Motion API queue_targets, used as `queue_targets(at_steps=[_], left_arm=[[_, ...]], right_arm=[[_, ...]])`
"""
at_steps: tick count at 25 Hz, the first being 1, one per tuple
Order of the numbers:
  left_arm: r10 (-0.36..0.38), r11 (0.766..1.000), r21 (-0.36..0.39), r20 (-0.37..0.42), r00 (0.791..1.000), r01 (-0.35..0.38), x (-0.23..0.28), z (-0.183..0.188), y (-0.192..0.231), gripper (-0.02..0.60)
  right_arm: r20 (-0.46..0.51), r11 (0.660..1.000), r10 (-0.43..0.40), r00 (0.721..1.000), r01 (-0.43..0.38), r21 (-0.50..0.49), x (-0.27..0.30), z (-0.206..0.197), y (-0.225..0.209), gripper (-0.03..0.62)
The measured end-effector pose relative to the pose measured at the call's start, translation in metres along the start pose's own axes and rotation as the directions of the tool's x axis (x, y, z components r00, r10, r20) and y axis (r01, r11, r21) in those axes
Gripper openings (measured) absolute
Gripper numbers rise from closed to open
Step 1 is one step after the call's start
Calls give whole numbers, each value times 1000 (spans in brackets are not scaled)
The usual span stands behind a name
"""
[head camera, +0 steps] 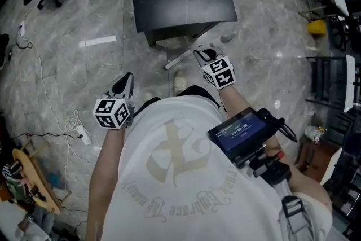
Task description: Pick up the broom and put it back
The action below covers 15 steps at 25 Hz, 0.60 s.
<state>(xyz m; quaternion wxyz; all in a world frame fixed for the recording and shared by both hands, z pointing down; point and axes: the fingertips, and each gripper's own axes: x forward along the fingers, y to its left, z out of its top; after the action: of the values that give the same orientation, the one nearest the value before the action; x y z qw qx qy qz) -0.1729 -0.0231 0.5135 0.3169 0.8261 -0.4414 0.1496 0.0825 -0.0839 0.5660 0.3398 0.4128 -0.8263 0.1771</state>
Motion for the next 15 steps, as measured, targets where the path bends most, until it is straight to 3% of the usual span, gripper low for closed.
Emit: queue_targets(at_steps=[15], left_arm=[[-105,992,69,18,994,103,-51,-22,-3,12]], right_arm=[[180,998,-69,981,69,6,-69,48,76,94]])
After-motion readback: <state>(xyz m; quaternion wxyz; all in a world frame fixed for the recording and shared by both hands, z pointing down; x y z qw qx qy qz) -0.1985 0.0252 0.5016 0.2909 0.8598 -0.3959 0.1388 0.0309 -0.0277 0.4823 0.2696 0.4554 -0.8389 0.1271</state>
